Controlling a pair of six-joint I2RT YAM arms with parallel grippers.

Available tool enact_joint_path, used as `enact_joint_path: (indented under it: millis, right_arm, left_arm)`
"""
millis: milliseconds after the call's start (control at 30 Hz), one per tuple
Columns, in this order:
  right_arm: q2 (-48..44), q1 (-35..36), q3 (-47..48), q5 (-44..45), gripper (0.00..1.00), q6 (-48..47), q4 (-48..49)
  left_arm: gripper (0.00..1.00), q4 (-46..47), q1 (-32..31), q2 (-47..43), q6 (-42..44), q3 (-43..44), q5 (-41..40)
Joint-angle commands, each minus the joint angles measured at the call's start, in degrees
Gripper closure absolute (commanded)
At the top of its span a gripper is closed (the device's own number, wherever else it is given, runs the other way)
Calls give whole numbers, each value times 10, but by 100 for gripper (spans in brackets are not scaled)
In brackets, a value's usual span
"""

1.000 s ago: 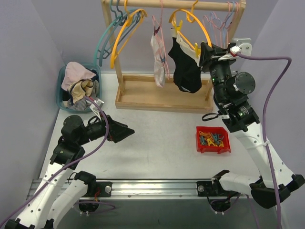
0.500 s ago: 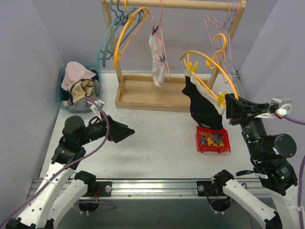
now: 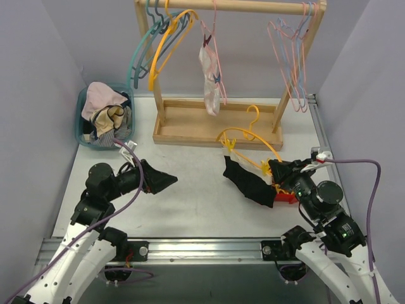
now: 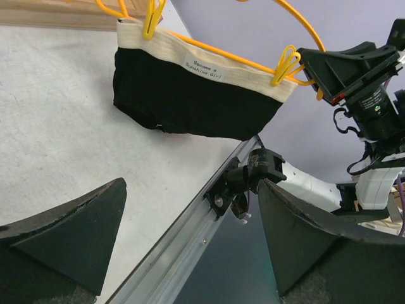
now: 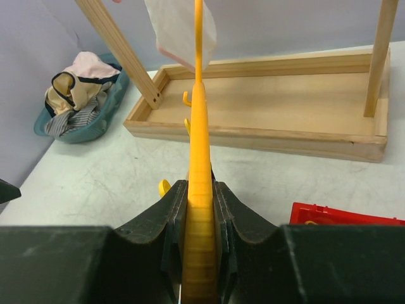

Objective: Remove the underwear clipped to the hanger

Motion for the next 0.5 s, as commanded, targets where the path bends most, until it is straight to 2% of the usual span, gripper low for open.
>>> enact_joint_path:
  millis: [0,100,267,467]
  right_arm:
    - [-23,-5,-28,-6,100,32,92]
    - [-12,-5,-58,-6,100,38,148]
    - [8,-4,-44,55,100,-7,212]
    - [82,17,-96,35,100,14,306]
  left_arm:
    - [6,16,3,-20,-7,-4,-21]
    - [6,27,3,-15,-12,-8,-24]
    - [6,28,3,-9,-12,-3,-23]
    - [6,28,3,-10,-10,-4,-28]
